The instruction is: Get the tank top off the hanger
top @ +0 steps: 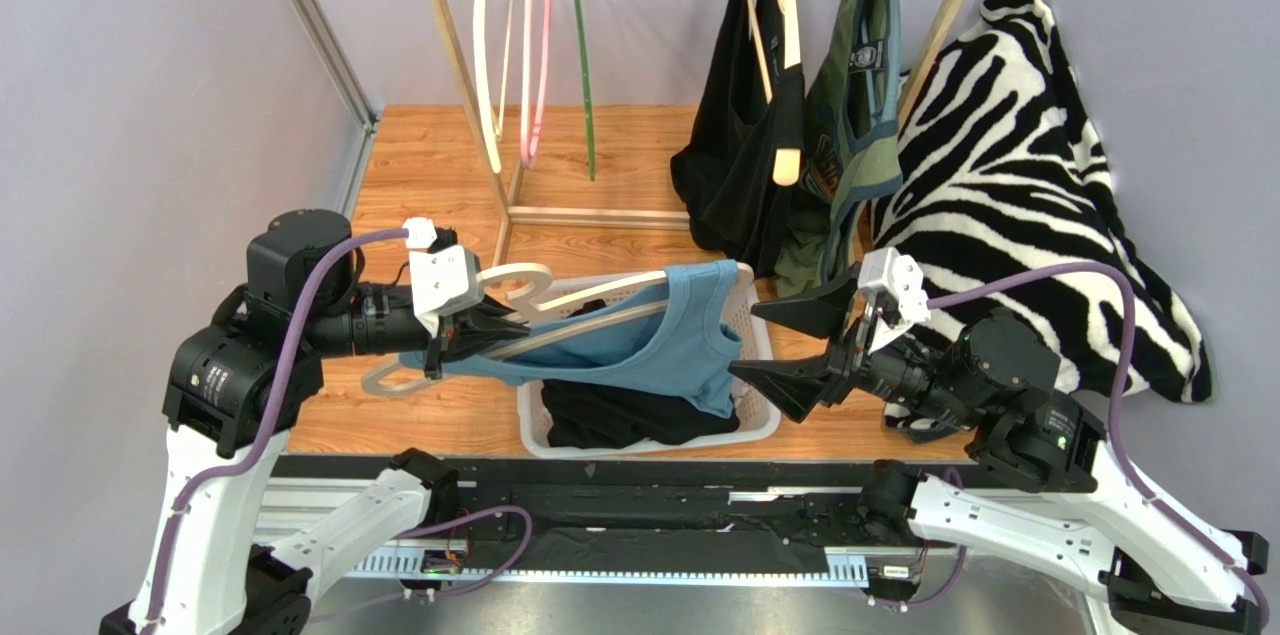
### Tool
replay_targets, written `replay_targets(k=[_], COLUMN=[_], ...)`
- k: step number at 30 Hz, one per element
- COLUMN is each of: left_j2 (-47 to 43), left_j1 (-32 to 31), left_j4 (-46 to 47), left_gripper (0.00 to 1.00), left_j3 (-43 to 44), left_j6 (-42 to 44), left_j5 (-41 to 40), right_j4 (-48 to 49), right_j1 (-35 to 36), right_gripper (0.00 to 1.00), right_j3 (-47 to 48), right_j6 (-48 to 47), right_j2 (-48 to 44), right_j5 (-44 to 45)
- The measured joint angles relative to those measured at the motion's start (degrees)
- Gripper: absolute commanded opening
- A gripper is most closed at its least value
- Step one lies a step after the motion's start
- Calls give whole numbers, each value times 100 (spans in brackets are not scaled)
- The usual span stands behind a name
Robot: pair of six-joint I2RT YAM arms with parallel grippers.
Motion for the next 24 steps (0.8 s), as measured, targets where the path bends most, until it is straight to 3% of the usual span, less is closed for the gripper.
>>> replay_targets(k=[13,24], left_j2=[0,0], left_j1=[39,46], left_j4=[0,0], left_gripper=[1,2], left_j3=[0,0], left_j6=[-17,-20], left_j5=[136,188], right_j4=[472,984], right_j1=[0,0], right_gripper=[67,42], right_j3=[-4,87], right_j6=[-170,-111], right_j2=[654,1246], right_j5=[-46,-345])
